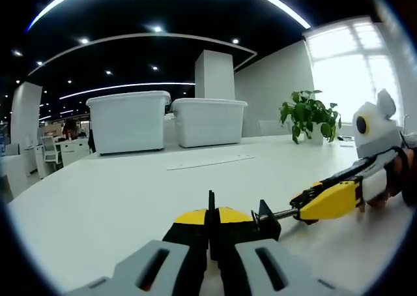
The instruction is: Clamp the fixed fixture on the desktop, loosen the retaining clip, secure it to the edge of the desk, and tighten the retaining clip.
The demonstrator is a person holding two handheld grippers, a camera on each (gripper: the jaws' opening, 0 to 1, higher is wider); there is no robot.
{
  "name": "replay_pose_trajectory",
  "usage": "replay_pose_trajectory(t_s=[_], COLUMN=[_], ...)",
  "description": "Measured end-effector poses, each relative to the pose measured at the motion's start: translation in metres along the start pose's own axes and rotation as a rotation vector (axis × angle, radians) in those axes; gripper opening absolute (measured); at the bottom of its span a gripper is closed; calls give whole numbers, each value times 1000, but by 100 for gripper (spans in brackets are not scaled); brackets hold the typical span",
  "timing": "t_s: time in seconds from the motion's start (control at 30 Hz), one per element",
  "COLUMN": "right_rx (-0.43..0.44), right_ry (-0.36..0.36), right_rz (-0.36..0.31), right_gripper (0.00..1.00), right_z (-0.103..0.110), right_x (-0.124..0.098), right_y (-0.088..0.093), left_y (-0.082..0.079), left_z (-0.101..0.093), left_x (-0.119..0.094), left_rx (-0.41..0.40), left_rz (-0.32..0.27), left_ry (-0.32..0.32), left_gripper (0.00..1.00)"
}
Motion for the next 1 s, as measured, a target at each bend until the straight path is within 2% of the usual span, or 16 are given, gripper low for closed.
replay_pose_trajectory(t_s=[0.1, 0.2, 0.27, 0.33, 0.4, 0.47, 0.53, 0.57, 0.67, 0.73, 0.83, 0.93, 1.0], right_rx=[41, 52, 29, -101, -385, -584, -721, -750, -933, -1025, -1074, -1038, -857], right_ry=[-16, -23, -19, 13, 51, 86, 111, 117, 162, 183, 187, 181, 128], right_rz=[9, 7, 7, 7, -6, -10, -19, -19, -22, -24, -15, -10, -4], right_gripper=[25, 25, 24, 24, 24, 24, 24, 24, 24, 24, 24, 25, 28], right_z=[2, 3, 4, 6, 15, 18, 20, 21, 24, 25, 25, 23, 23], right_x=[1, 1, 1, 0, -1, 0, 1, 0, 2, 3, 3, 3, 3], right_y=[2, 2, 1, 0, -2, -2, -1, -1, 0, 2, 4, 1, 0], left_y=[0, 0, 0, 0, 0, 0, 0, 0, 0, 0, 0, 0, 0], left_z=[0, 0, 0, 0, 0, 1, 1, 1, 1, 1, 1, 1, 1], left_x=[0, 0, 0, 1, 1, 1, 1, 1, 1, 2, 2, 2, 2], left_rx=[-7, -6, -3, -4, -4, -6, -7, -7, -8, -5, -4, -2, 0], left_rz=[1, 1, 1, 0, 1, 1, 1, 1, 2, 3, 4, 5, 5], left_ry=[-1, -2, -3, -4, -6, -7, -8, -8, -9, -10, -12, -13, -14], left_gripper=[4, 4, 4, 4, 4, 4, 4, 4, 4, 4, 4, 4, 4])
Point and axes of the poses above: the point that each gripper's makers call its tool centre point, and the gripper's own axes: x roughly forward along the fingers, z roughly to its left, y roughly out of its underside, the point moved 7 cm from there along -x, roughly backward along the fingers, and after that the axes turned 3 degrees about z, right-handed, at the moved point
